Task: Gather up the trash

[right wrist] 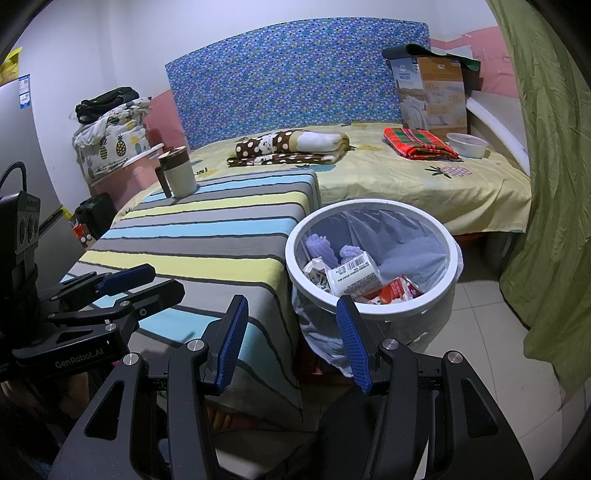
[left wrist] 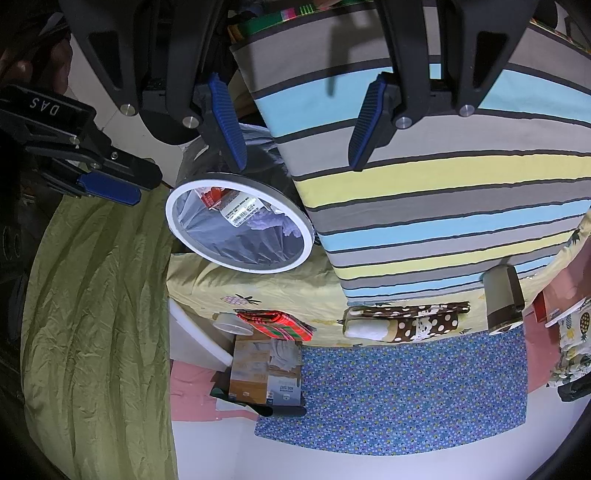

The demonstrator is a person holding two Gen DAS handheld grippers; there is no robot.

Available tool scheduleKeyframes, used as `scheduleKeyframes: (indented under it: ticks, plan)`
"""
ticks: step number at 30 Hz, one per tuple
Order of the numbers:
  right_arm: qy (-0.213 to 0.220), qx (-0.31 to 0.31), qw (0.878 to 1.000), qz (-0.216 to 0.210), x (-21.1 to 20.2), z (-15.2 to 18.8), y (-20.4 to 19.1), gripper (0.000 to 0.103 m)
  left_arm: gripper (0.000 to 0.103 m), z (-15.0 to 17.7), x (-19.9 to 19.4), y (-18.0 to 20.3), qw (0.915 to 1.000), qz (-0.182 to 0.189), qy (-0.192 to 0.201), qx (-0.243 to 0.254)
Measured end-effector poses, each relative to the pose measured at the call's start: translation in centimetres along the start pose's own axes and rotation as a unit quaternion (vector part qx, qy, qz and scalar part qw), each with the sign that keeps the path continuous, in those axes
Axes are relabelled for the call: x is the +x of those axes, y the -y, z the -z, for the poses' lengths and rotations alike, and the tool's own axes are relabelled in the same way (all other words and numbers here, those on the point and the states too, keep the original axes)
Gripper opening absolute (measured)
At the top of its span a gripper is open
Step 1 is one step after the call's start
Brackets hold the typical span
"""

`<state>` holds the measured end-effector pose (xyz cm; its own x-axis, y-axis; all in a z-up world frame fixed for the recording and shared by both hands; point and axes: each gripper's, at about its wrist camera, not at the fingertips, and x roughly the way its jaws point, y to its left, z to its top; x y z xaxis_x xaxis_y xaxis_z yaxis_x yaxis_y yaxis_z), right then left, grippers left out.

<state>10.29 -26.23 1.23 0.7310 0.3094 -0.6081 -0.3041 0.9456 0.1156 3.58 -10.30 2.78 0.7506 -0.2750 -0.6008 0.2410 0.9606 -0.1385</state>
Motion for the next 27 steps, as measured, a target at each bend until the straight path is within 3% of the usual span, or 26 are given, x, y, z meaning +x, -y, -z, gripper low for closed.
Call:
scheduleKeyframes:
  ticks: [27]
  plan:
    - [-0.002, -0.001, 1.000, -0.002, 0.15, -0.04, -0.15, 0.052, 0.059, 0.14, 0.16, -0.33, 1.0000, -0.008, -0.002, 0.002]
